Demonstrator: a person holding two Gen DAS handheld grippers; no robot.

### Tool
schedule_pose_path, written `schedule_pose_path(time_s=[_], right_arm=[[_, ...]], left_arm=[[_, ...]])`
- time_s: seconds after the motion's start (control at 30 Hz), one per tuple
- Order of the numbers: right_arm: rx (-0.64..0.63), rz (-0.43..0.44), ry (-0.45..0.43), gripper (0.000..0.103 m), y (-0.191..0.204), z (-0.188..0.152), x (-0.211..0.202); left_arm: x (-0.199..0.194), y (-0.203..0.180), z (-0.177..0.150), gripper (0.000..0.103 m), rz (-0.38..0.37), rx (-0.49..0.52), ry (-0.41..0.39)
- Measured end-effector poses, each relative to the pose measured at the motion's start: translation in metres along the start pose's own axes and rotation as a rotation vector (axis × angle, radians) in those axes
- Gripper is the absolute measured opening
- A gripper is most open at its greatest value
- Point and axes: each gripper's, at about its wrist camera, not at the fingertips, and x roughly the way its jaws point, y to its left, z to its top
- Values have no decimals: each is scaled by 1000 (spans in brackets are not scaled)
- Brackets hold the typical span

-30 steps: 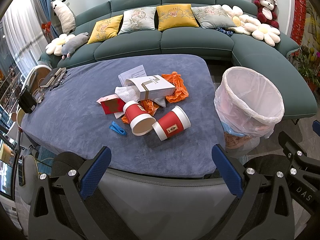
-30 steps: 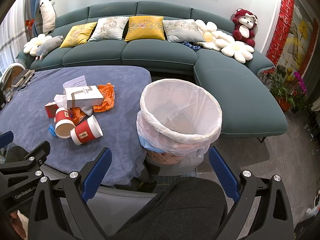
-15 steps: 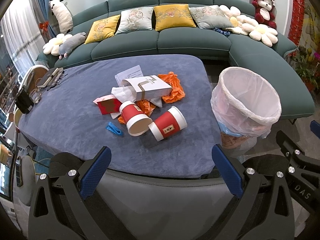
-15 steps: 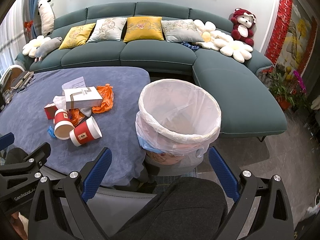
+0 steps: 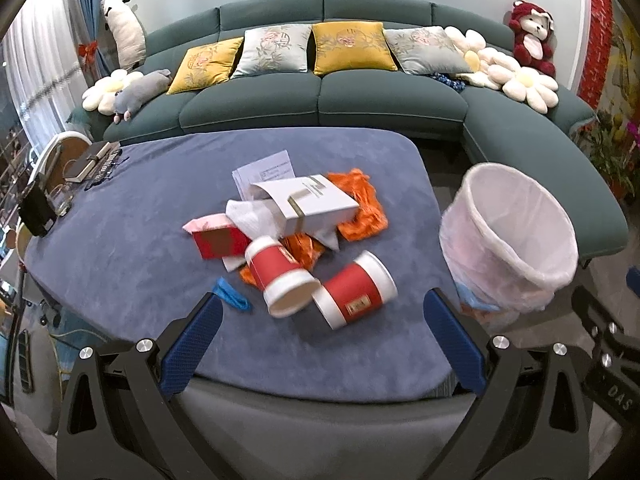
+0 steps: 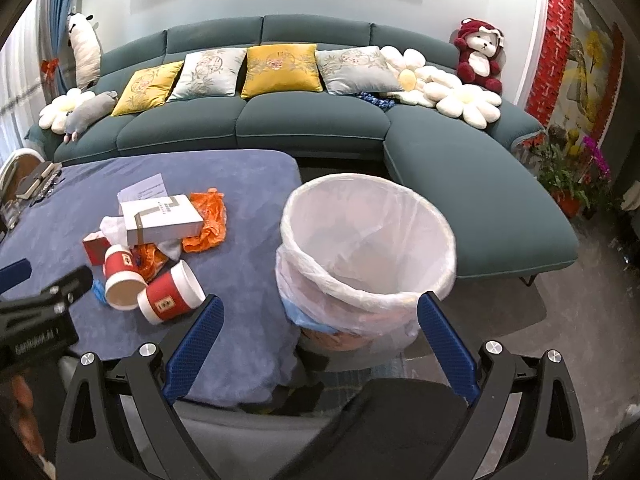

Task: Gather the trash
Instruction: 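Reach the right tool to the lying red paper cup and grasp it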

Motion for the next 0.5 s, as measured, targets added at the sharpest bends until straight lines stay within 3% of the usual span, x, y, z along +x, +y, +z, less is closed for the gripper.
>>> schedule_pose_path(time_s=[0.2,0.5], right_arm=[[-47,40,7,93,26,5,21],[-214,168,55,93,103,-3,68]], left_arm=[[28,30,17,96,-27,12,-11],[67,67,36,96,-32,-24,17]])
